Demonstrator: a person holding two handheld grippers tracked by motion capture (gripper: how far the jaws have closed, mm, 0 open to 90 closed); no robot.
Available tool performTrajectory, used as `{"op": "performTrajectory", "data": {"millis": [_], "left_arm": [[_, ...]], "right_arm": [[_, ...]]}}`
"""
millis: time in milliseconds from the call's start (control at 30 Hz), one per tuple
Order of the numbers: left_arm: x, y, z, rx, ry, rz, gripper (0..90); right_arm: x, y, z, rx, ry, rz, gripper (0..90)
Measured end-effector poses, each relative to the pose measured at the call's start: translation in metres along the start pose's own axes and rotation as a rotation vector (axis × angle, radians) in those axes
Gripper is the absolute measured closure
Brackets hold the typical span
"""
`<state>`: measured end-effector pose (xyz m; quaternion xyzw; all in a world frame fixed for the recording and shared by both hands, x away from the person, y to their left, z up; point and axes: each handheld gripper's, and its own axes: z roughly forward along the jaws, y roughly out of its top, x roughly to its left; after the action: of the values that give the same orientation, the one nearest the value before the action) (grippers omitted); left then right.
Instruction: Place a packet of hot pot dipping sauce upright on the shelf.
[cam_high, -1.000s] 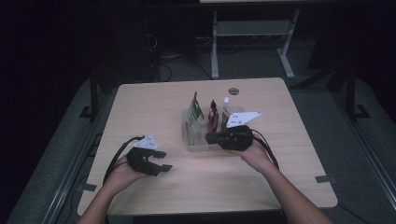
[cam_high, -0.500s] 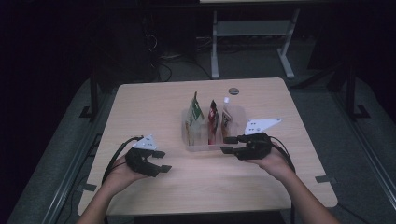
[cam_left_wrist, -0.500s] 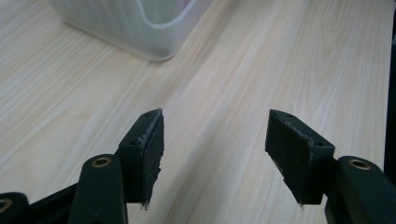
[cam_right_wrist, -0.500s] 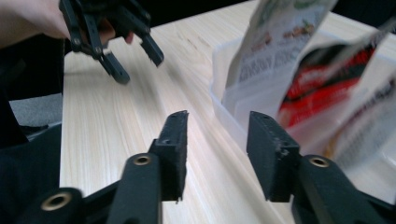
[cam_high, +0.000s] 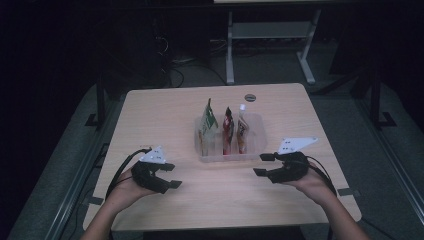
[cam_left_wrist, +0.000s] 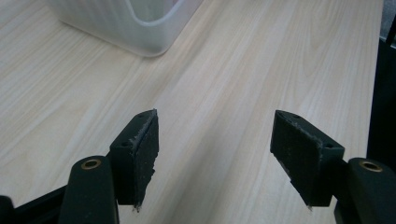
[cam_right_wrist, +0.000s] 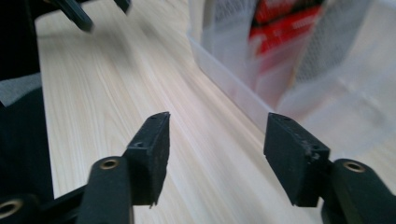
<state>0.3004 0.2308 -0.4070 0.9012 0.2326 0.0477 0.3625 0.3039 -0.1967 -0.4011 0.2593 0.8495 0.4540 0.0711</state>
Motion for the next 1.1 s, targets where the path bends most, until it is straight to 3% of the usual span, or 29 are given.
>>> {"op": "performTrajectory", "data": {"millis": [400,467,733,933,1100], "left_arm": [[-0.005,-0.017,-0.003,0.025,0.020,-0.022,27.2],[-0.005,-0.021,-0.003,0.042,0.020,-0.012,26.5],[-0.006,-0.038,0.001,0.064,0.037,-0.036,22.8],[-0.003,-0.049,0.006,0.091,0.082,-0.008,21.0],[0.001,-0.053,0.006,0.089,0.090,-0.015,19.6]], "right_arm": [[-0.007,-0.034,-0.016,0.103,-0.114,0.043,30.5],[-0.009,-0.038,-0.017,0.106,-0.127,0.046,28.6],[-0.014,-0.053,-0.021,0.122,-0.193,0.054,25.2],[-0.019,-0.060,-0.022,0.120,-0.205,0.056,24.1],[-0.024,-0.065,-0.021,0.131,-0.197,0.052,22.5]]}}
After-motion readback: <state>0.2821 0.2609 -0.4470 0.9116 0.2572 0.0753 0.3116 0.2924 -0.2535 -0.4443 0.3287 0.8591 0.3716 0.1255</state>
